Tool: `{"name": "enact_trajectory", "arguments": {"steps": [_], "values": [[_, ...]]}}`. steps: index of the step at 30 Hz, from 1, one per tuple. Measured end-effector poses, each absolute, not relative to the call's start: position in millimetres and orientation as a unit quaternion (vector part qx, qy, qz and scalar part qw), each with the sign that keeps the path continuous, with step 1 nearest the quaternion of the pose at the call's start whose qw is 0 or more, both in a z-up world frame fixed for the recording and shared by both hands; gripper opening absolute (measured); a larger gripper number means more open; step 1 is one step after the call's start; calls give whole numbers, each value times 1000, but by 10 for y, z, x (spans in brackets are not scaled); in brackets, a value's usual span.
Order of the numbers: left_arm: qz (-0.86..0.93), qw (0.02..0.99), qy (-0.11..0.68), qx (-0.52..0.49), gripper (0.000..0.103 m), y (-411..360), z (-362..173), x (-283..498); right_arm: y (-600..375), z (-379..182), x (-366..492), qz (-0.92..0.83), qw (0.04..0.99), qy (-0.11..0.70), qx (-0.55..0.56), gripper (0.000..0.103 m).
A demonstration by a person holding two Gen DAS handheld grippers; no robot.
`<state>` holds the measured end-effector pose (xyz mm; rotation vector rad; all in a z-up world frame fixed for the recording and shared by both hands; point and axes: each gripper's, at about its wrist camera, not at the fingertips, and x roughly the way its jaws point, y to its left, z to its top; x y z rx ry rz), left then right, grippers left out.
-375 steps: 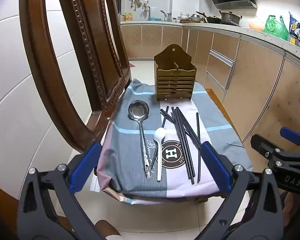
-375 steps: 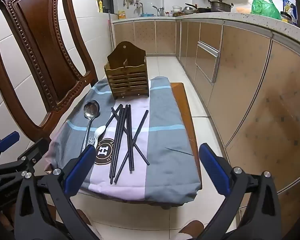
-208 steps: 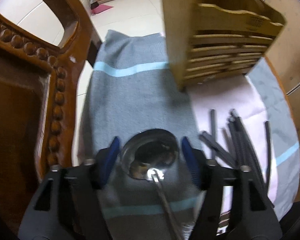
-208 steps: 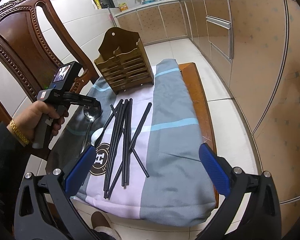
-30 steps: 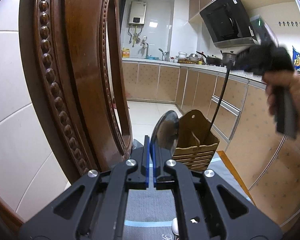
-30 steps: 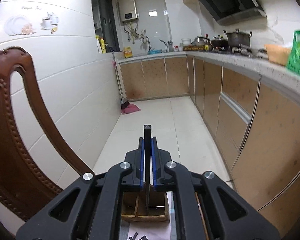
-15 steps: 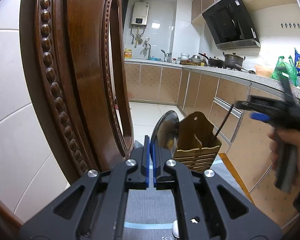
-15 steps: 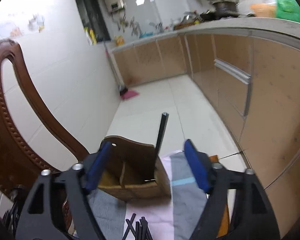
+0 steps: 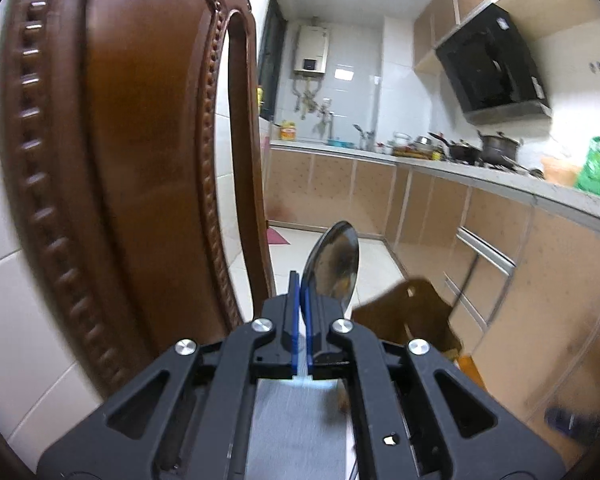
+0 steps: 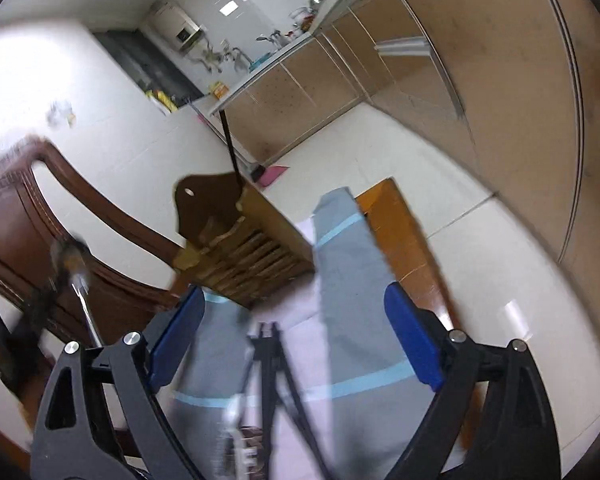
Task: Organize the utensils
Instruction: 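Lower the ladle into the wooden holder and open the left tool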
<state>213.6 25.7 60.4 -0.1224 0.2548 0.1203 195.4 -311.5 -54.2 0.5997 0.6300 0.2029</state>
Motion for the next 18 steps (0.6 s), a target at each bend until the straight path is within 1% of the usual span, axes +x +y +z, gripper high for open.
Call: {"name": "enact_trajectory", "arguments": {"steps": [3,5,11,15,18], "values": [[84,989,109,-60,2,180,689,2453,-3159,-584,1993,109,893,309,309,89],[95,988,99,-65,2,164,739,2646,-3109,-557,2042,117,896,312,293,89],[121,987,69,-85,2,186,853,3128,-2719,-329,2164,147,939,273,151,89],[140,985,40,-96,2,218,930,3284,-2714,-425,2262,161,923,295,186,89],[158,983,9,-93,2,208,913,3349,-2722,-457,2293,155,924,298,184,89]]}}
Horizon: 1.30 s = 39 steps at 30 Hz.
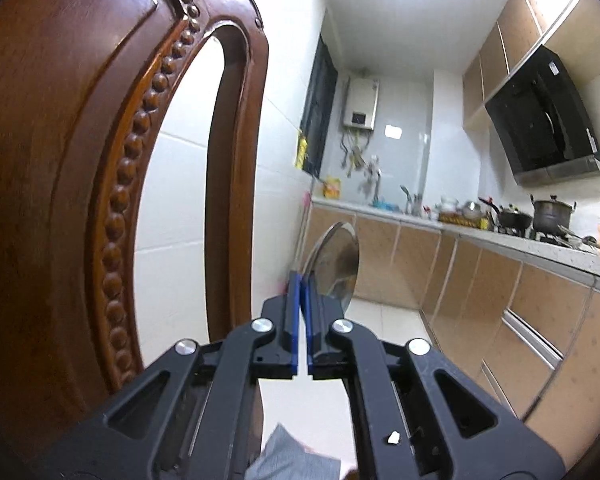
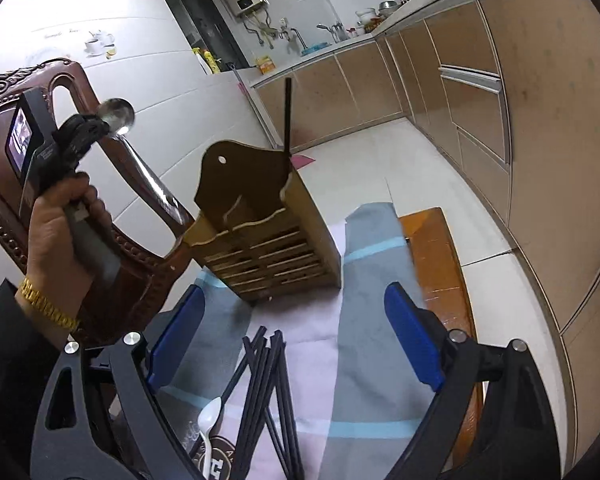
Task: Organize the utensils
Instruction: 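Lower the ladle into the wooden holder and open the left tool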
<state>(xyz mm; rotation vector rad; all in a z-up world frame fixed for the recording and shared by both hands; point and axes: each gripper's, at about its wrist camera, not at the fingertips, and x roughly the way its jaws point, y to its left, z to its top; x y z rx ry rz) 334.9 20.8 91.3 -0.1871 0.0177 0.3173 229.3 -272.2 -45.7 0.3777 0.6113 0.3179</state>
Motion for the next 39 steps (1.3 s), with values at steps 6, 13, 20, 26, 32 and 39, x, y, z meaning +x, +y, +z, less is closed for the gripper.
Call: {"name": "enact_trajectory", "arguments": {"steps": [6,13,20,26,32,39], "values": [[197,977,-26,-81,2,66,634,3437,-2806,-489,2283,155,918,305,201,89],[195,980,-17,-48,2,-194,222,3431,-2838,-496,2301,157,912,310,219,89],[167,986,2,-28,19,-268,-29,3134,-2799,-491,2292,164,909,315,217,89],[125,992,12,9,63,-319,-73,2715,-2781,-469,2275,168,909,316,214,89],[36,996,61,47,83,-337,40,1935,-2732,-424,2188,168,913,318,193,89],[-47,984,171,27,92,-282,-14,985,-2644,-451,1888,169,910,348,150,89]]}}
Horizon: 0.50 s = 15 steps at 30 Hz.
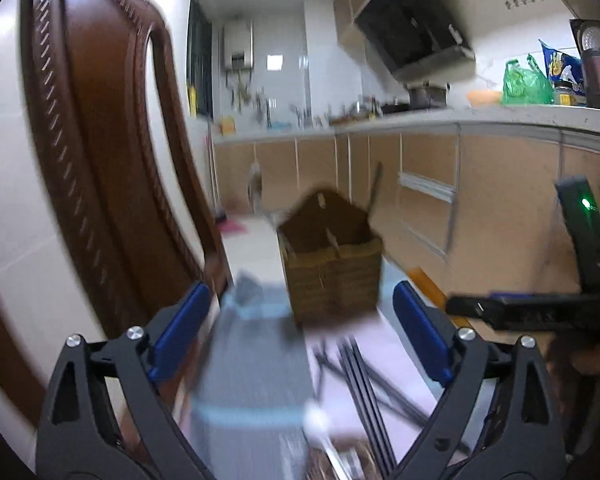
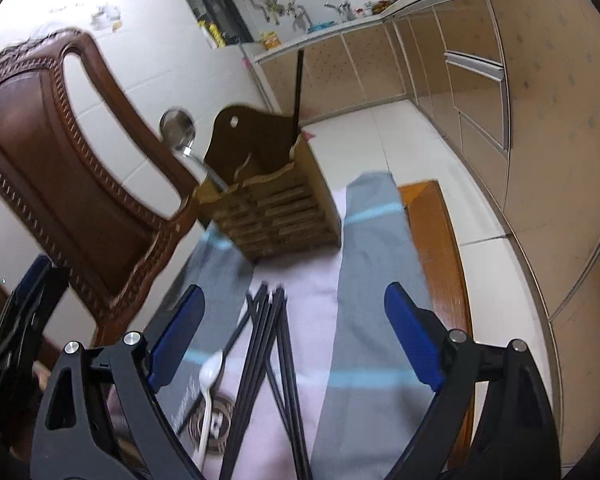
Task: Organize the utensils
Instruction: 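Lower the ladle into the wooden holder and open the left tool, then move the right tool down over the black chopstick pile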
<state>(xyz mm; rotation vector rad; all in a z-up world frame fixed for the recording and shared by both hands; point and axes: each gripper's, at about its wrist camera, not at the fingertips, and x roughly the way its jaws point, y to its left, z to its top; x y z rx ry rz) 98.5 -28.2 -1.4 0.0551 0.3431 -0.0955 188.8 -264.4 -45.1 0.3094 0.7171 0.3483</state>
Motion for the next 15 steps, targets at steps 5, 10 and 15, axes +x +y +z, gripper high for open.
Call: {"name": "enact_trajectory", "arguments": {"steps": [5,10,15], "values": [[-54,960,275,11,92,-283,-362,767,-2600,-451,1470,159,912,360,118,89],[-75,940,332,-16,92,-226,-548,712,-2540,-628,938,152,909,376,99,89],[-82,934,347,-23,92,-199,-556,652,-2471,-660,690,155,910,376,81,89]]}}
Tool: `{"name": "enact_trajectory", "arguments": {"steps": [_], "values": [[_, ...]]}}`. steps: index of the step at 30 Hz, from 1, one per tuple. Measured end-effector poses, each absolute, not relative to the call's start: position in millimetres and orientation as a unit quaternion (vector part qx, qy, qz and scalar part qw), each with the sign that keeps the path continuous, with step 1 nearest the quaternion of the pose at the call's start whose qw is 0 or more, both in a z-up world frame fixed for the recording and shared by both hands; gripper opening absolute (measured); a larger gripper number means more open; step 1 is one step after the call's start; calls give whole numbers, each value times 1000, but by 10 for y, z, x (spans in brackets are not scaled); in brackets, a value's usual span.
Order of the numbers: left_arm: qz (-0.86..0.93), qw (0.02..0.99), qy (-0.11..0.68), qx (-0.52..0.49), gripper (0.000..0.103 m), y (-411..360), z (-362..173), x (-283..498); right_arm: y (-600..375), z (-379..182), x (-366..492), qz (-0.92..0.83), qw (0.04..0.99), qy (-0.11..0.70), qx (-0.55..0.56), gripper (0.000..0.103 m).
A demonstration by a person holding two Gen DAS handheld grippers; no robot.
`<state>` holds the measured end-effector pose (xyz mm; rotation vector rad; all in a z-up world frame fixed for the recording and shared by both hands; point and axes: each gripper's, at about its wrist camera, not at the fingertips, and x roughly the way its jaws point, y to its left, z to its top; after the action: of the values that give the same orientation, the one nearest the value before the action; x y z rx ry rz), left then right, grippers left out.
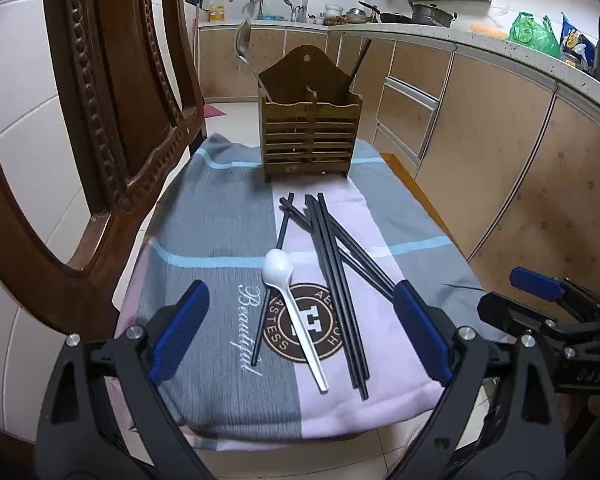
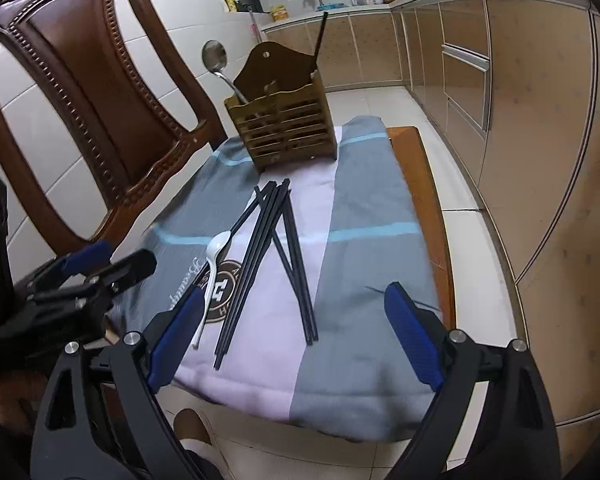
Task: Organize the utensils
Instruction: 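Move the right tool down over the black chopstick pile, then close the right tool on the chopstick bundle while the left tool approaches it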
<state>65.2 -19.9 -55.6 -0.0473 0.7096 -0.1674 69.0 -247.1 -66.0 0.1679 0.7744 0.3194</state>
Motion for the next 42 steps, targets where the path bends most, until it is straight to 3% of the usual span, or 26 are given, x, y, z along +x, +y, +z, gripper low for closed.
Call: {"name": "enact_trajectory", "arguments": {"steps": [24,27,29,31,37,42], "values": [[-86,929,359,-27,91,-280,-614,769,-2505,-591,716,156,917,358,81,89],[-86,927,363,-35,88,-268,-599,867,-2486,-569,782,153,919,356,77,89],[-84,925,368,-37,79,-272,-564,1020,-2476,-539,895,148,919,358,79,88],[-82,925,370,-34,72,-272,-503,1204,-2452,-493,1096,141,918,362,78,80],[-38,936,347,-48,71,-43,-204,1907,-2252,-663,1940,152,891,417,94,59],[-17,921,376,-99,72,287,-509,2178,-1975,-1059,2625,155,857,481,102,40]]}}
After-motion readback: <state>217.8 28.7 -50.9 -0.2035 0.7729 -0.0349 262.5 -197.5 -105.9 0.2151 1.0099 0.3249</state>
